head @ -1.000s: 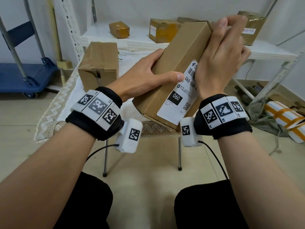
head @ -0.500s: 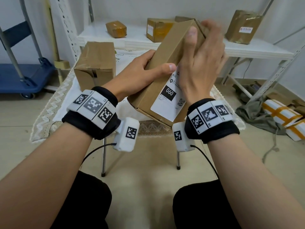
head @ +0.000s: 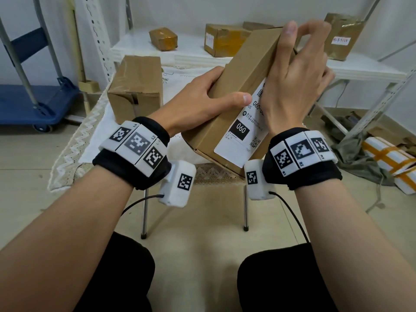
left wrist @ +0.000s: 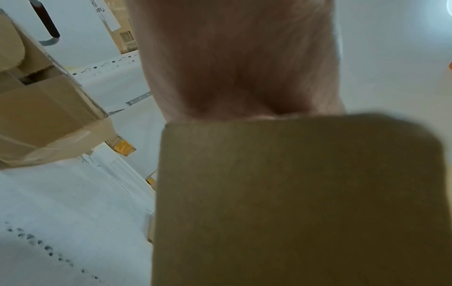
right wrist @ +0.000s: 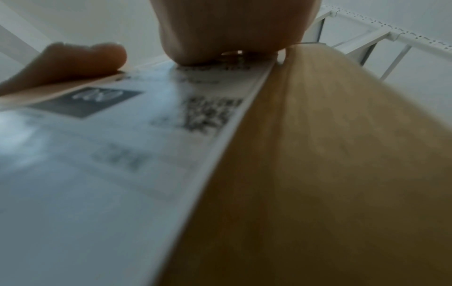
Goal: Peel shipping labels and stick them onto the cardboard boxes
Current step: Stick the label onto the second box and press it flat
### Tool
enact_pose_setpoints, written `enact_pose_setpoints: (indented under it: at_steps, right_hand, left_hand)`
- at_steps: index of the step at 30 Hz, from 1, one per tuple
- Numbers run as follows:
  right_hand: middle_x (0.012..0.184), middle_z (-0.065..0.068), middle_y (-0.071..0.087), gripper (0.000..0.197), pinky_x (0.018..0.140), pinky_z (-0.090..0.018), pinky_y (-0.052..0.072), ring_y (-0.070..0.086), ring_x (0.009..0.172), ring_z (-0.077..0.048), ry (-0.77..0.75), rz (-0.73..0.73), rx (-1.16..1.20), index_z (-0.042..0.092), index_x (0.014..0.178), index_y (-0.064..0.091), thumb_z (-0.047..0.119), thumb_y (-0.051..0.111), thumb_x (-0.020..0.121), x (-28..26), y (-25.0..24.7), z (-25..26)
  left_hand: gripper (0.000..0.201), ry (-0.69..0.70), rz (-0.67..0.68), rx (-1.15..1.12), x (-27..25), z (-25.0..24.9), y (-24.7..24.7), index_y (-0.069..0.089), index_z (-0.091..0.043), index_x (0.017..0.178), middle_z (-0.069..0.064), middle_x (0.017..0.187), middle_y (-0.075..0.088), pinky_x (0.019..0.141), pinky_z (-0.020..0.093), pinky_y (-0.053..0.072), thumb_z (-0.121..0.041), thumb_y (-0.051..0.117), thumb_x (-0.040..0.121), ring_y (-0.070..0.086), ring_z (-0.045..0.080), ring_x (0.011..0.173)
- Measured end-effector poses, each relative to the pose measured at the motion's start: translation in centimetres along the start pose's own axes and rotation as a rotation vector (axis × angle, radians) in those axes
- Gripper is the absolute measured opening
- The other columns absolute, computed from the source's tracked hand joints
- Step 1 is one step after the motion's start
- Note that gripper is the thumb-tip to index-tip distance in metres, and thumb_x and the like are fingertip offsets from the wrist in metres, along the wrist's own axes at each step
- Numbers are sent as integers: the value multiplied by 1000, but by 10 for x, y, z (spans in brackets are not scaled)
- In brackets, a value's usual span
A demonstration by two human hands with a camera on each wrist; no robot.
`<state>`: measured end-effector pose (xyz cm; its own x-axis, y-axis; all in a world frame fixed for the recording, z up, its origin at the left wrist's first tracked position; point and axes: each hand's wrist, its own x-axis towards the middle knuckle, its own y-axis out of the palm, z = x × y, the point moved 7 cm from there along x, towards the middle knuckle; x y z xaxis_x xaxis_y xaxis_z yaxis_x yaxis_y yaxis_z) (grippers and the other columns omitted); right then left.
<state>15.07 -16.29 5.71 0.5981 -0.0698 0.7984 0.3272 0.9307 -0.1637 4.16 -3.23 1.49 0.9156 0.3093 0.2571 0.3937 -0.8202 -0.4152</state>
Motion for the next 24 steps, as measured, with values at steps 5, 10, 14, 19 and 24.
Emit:
enact_pose_setpoints:
  at_steps: [5, 10, 14, 19, 24]
  right_hand:
    - [91, 13, 65, 41, 94, -27, 29, 60, 88, -7, -27, -7, 19, 16, 116, 54, 44, 26, 107, 7, 2, -10]
    - [60, 22, 51, 37, 88, -34, 42, 55, 65, -10, -13, -37, 116, 5, 113, 55, 32, 30, 110, 10, -1, -21]
    - [59, 16, 52, 37, 88, -57, 51, 51, 61, -4, -10, 57, 226, 8, 116, 50, 37, 28, 108, 0, 6, -17]
    - [104, 12, 52, 47, 99, -39, 39, 53, 100, -10, -107, 136, 156, 15, 132, 51, 48, 33, 103, -16, 12, 2]
    - [104, 17, 47, 40, 100, -30, 32, 47, 99, -2, -126, 83, 78, 13, 130, 54, 40, 36, 106, -15, 11, 0]
  left_hand:
    - [55, -8, -6, -2, 1, -1, -1, 55, -29, 133, -11, 119, 68, 87, 28, 59, -52, 68, 84, 70, 4, 101]
    - [43, -32, -3, -15, 3, 3, -2, 56, -28, 131, -12, 114, 70, 81, 24, 58, -46, 65, 94, 71, 2, 97]
    - [49, -69, -32, -65, 4, 11, -7, 58, -26, 130, -9, 114, 73, 86, 30, 58, -53, 67, 89, 73, 7, 98]
    - [57, -93, -40, -70, 1, 15, -11, 58, -27, 132, -8, 114, 74, 93, 34, 58, -57, 64, 83, 73, 8, 99]
    - [44, -73, -25, -42, -1, 15, -13, 59, -28, 130, -9, 115, 73, 93, 36, 59, -50, 66, 92, 73, 6, 99]
